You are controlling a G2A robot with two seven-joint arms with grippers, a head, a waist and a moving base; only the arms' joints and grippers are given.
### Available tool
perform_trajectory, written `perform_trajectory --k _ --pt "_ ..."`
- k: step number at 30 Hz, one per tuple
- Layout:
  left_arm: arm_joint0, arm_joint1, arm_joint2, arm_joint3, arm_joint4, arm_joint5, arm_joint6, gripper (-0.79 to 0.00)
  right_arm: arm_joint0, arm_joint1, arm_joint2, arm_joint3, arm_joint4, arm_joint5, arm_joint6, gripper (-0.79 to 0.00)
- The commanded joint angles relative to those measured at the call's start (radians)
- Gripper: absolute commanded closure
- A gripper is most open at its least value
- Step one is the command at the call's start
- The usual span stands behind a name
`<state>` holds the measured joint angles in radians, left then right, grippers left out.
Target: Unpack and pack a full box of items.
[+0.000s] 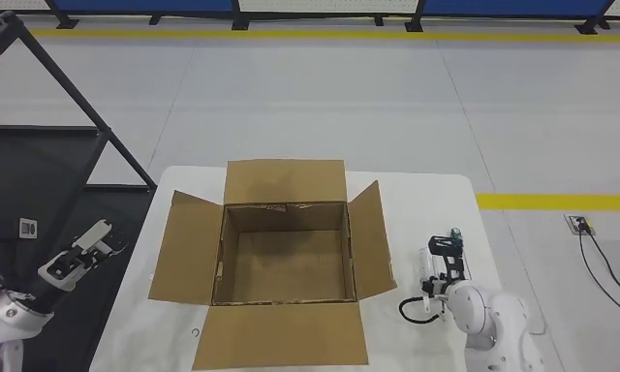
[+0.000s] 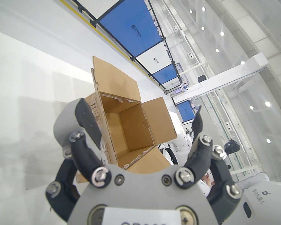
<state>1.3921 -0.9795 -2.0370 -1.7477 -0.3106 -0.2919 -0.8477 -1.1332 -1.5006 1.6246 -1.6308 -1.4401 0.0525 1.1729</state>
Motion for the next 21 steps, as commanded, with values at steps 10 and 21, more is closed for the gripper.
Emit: perform_trajectory --k 10,21 --pt "0.000 0.000 0.000 0.000 0.000 0.000 0.000 -0.785 -0.021 0.012 0.010 -0.052 0.026 0.006 0.010 -0.603" --pt "0.000 0.000 0.000 0.000 0.000 0.000 0.000 -0.785 -0.136 0.024 0.112 -0.364 0.323 -0.065 -0.015 -0.329"
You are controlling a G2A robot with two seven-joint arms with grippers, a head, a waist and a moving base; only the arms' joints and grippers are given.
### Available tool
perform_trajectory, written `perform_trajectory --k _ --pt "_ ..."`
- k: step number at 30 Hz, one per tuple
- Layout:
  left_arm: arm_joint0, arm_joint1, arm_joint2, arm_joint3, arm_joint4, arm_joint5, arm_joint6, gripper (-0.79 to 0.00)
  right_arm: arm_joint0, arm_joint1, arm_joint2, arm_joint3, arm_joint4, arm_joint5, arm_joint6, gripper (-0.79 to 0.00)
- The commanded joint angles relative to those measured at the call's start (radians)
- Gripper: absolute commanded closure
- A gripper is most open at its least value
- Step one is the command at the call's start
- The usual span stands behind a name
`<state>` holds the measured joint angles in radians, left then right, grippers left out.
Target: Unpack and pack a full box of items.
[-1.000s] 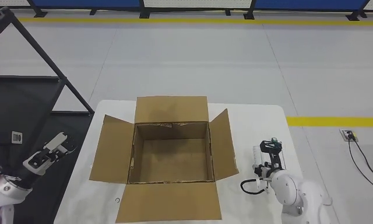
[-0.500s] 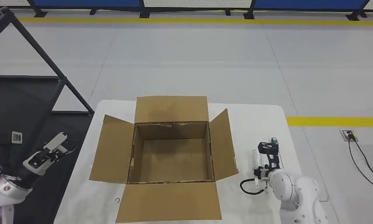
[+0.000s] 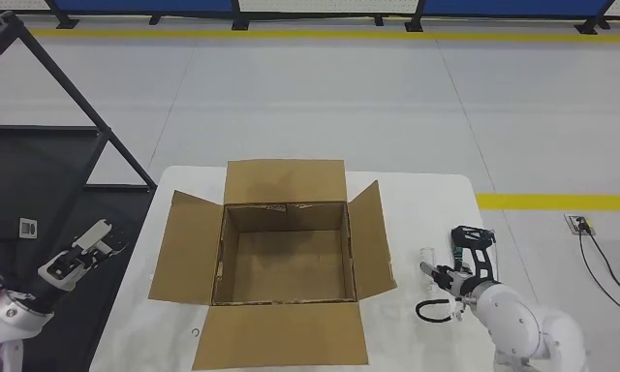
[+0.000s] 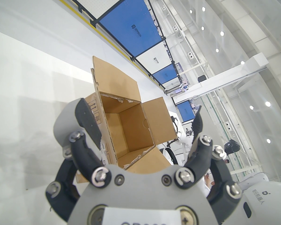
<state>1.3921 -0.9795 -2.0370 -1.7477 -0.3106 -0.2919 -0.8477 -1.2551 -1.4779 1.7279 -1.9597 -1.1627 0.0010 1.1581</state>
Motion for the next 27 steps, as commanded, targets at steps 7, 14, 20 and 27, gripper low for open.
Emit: perform_trajectory --k 7,14,20,27 --pt "0.000 0.000 0.000 0.000 0.000 0.000 0.000 -0.785 -0.055 0.008 0.030 -0.126 0.192 -0.054 -0.016 0.000" --pt "0.000 0.000 0.000 0.000 0.000 0.000 0.000 -0.785 -0.055 0.008 0.030 -0.126 0.192 -0.054 -0.016 0.000" --pt "0.004 0.000 0.005 -0.005 0.003 0.006 -0.003 -0.785 -0.058 0.011 0.007 -0.104 0.190 -0.053 -0.055 0.000" --pt "0.001 0.007 0.032 -0.011 0.017 0.058 -0.040 -0.785 -0.016 0.018 -0.029 -0.075 0.253 -0.018 -0.063 0.000"
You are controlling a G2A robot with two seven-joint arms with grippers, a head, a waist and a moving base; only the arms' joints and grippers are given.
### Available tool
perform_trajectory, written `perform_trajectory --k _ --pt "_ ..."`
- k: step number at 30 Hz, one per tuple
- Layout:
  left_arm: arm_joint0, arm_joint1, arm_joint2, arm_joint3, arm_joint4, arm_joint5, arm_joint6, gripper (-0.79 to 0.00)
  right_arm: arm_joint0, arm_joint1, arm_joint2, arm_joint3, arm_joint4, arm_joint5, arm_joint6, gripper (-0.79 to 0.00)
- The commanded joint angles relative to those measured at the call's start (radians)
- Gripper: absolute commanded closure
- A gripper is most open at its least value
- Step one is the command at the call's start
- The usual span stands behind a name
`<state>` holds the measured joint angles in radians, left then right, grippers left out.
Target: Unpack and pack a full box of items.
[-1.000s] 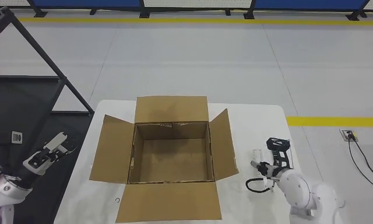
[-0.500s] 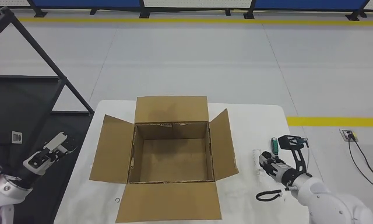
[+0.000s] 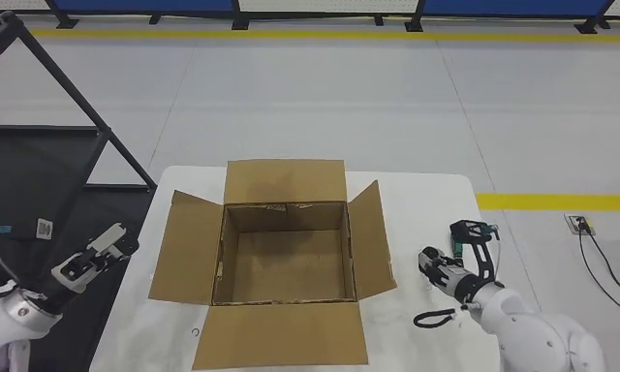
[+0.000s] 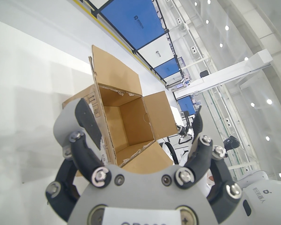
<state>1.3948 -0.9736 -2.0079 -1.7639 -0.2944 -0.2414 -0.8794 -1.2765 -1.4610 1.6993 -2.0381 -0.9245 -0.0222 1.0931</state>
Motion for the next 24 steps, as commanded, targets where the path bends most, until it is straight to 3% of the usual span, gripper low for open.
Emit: perform_trajectory --k 1,15,24 --pt "-0.004 0.002 0.004 0.011 -0.001 0.007 -0.010 -0.785 0.012 0.003 -0.005 0.009 0.029 0.006 0.007 0.000" --pt "0.008 0.011 -0.044 0.059 -0.059 -0.009 0.003 -0.785 0.094 0.022 -0.134 0.261 0.146 -0.091 0.037 0.000" --pt "-0.003 0.017 -0.029 0.059 -0.044 0.002 0.008 -0.785 0.057 0.035 -0.173 0.261 0.174 -0.137 -0.011 0.000"
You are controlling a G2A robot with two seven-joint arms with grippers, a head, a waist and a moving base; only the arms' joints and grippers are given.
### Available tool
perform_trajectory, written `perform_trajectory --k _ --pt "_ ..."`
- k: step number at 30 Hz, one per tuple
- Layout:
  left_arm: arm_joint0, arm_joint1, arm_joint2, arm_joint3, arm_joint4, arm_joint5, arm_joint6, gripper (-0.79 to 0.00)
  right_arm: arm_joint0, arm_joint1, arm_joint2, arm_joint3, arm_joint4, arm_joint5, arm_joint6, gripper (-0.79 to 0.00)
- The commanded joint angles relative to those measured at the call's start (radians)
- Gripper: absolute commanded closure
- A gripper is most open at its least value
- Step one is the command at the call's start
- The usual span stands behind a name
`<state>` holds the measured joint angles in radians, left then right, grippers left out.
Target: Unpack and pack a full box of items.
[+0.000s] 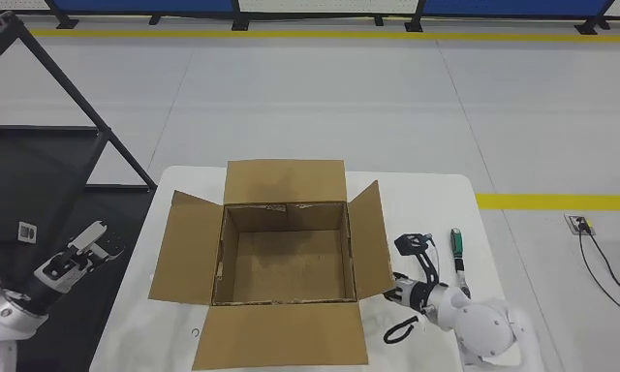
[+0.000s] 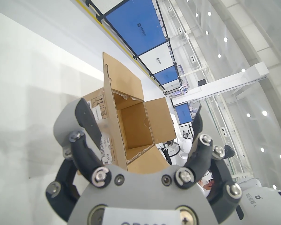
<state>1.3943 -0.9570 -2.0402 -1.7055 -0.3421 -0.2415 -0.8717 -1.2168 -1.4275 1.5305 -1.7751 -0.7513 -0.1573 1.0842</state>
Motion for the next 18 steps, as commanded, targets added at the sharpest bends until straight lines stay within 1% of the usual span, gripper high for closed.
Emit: perform_trajectory --k 1,5,10,18 --pt "-0.004 0.001 0.006 0.001 0.005 0.002 0.002 -0.785 -0.005 0.003 -0.006 -0.004 0.000 -0.001 -0.005 0.000" --pt "-0.009 0.004 0.014 0.004 0.005 0.001 0.003 -0.785 -0.011 0.010 -0.008 -0.015 0.013 0.000 -0.015 0.000" --pt "-0.011 0.007 0.020 0.009 0.006 0.003 0.006 -0.785 -0.008 0.021 -0.005 -0.021 0.061 -0.026 0.010 0.000" --pt "-0.005 0.010 0.022 0.014 -0.003 0.001 0.013 -0.785 0.008 0.031 -0.054 -0.015 0.029 0.009 -0.011 0.000"
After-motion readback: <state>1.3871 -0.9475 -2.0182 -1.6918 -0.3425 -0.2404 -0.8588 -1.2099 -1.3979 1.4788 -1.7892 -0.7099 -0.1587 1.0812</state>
